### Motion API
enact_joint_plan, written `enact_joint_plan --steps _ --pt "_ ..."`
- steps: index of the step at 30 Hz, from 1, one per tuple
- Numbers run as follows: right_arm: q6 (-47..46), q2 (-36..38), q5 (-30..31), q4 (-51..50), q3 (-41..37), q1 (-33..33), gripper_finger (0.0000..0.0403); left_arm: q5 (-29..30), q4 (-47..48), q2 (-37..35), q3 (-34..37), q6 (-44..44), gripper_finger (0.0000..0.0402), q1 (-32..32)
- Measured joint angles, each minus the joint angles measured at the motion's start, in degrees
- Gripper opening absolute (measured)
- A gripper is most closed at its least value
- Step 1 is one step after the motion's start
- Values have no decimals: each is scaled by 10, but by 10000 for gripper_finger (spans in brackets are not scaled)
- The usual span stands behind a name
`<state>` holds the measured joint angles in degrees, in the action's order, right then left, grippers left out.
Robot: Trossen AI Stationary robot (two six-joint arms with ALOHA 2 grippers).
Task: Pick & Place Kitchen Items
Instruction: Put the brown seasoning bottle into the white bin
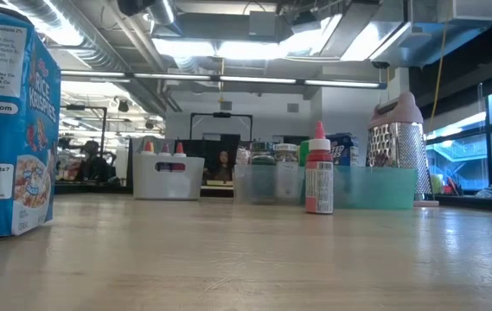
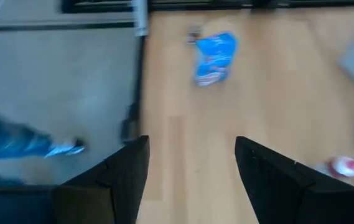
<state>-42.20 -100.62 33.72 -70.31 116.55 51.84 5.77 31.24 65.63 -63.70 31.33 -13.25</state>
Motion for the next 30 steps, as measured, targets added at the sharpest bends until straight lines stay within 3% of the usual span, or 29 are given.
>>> enact_joint_plan --steps 4,7,16,20,24,28,30 --pt "-43 0 36 -32 0 -27 238 -71 2 -1 0 8 219 -14" --pt "-69 0 22 -39 0 -54 238 -110 2 -1 0 14 220 -32" --pt "-114 -6 -18 -43 -5 -128 238 -111 3 -1 0 -19 240 -100" --pt "-159 -10 -92 -78 -5 -157 238 -108 3 -1 0 -19 256 -130" --pt "-274 -10 -142 -196 -5 -175 238 -107 2 -1 0 -14 272 -164" --pt "-262 3 -174 -187 -37 -183 238 -100 3 -1 0 -13 280 -194" --pt "-304 8 -189 -196 -42 -191 238 -98 3 -1 0 -12 280 -207"
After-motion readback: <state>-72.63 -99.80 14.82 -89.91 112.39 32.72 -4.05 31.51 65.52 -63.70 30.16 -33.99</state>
